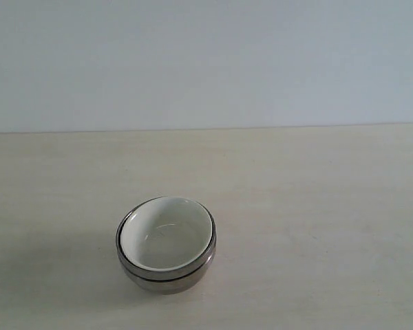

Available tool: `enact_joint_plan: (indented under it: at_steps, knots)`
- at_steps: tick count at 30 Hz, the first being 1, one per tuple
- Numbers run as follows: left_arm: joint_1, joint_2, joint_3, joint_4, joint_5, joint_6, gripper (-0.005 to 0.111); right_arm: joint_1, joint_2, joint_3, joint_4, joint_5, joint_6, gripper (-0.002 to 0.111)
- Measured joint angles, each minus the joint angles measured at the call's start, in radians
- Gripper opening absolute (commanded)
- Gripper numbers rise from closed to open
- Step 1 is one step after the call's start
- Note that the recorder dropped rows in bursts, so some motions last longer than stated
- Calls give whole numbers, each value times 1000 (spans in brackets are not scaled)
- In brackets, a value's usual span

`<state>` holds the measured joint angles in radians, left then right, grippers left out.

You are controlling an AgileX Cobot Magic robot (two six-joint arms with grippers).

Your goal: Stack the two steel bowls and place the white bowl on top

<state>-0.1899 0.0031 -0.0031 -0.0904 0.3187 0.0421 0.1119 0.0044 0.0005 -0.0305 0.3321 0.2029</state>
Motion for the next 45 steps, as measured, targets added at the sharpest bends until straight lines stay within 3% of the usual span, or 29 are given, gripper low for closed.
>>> enact_joint_plan:
  at_steps: [11, 45]
  knots:
    - [99, 0, 0, 0, 0, 0, 4, 0, 0, 0, 0, 0, 0, 0]
    - [100, 0, 0, 0, 0, 0, 4, 0, 0, 0, 0, 0, 0, 0]
